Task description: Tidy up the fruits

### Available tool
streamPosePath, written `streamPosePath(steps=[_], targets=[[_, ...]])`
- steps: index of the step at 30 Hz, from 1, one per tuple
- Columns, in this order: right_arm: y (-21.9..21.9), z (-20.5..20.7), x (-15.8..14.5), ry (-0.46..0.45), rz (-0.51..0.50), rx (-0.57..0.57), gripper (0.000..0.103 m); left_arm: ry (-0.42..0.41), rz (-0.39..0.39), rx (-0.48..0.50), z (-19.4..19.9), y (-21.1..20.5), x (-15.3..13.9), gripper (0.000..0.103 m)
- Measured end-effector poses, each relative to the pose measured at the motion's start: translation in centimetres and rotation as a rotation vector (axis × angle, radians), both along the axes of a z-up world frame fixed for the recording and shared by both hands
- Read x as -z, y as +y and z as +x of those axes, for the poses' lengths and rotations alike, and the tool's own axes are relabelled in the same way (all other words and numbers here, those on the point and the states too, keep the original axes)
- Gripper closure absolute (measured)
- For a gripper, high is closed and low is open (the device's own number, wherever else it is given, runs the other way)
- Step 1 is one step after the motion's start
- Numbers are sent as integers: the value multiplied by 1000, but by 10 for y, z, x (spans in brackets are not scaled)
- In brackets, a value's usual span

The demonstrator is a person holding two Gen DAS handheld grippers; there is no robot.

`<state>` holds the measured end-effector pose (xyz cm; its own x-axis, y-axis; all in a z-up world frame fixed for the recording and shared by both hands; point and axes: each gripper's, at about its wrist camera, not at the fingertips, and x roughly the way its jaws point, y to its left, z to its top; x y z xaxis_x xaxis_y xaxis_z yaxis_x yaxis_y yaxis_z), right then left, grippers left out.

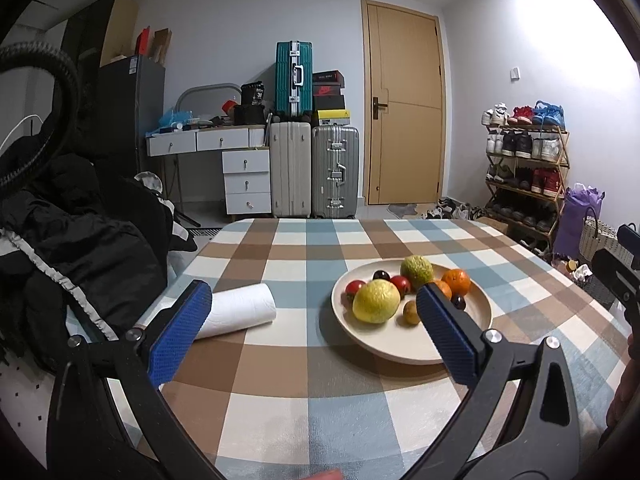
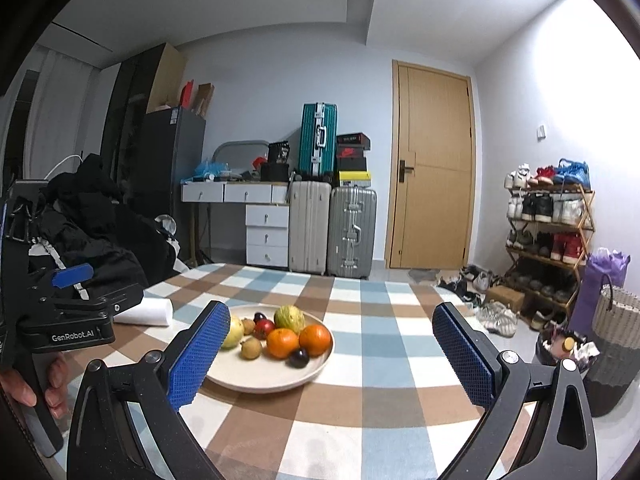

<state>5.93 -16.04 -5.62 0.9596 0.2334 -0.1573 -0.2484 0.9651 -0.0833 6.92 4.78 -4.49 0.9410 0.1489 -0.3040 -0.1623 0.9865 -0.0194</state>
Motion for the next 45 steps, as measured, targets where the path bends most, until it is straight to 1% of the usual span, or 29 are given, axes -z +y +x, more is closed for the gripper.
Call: streamPosePath(steps=[1,5,8,10,11,13,15,17,21,22,25,45], targets=[[0,2,3,10,2,0,0,5,2,0,3,0,5,1],[-2,14,8,65,12,-3,0,18,-3,10,10,1,8,1],[-4,26,12,125,22,-3,0,37,-1,43,16,1,10,1],[-5,37,17,177,24,5,0,57,0,25,22,2,13,1],[-4,38,17,185,25,6,0,62,1,13,23,2,12,1],[-4,38,17,181,26,0,0,59,-13,2,25,5,13,1],[-2,33,17,150,26,-22,0,45,-34,13,22,8,13,1],[1,32,17,149,14,-41,0,27,-39,14,21,10,13,1],[0,32,17,155,20,-41,0,5,6,22,16,0,12,1],[1,32,17,153,18,-41,0,4,14,36,17,-3,13,1],[-1,33,17,155,19,-42,0,2,3,43,17,-1,13,1],[0,32,19,158,19,-39,0,1,3,41,16,-1,13,1]])
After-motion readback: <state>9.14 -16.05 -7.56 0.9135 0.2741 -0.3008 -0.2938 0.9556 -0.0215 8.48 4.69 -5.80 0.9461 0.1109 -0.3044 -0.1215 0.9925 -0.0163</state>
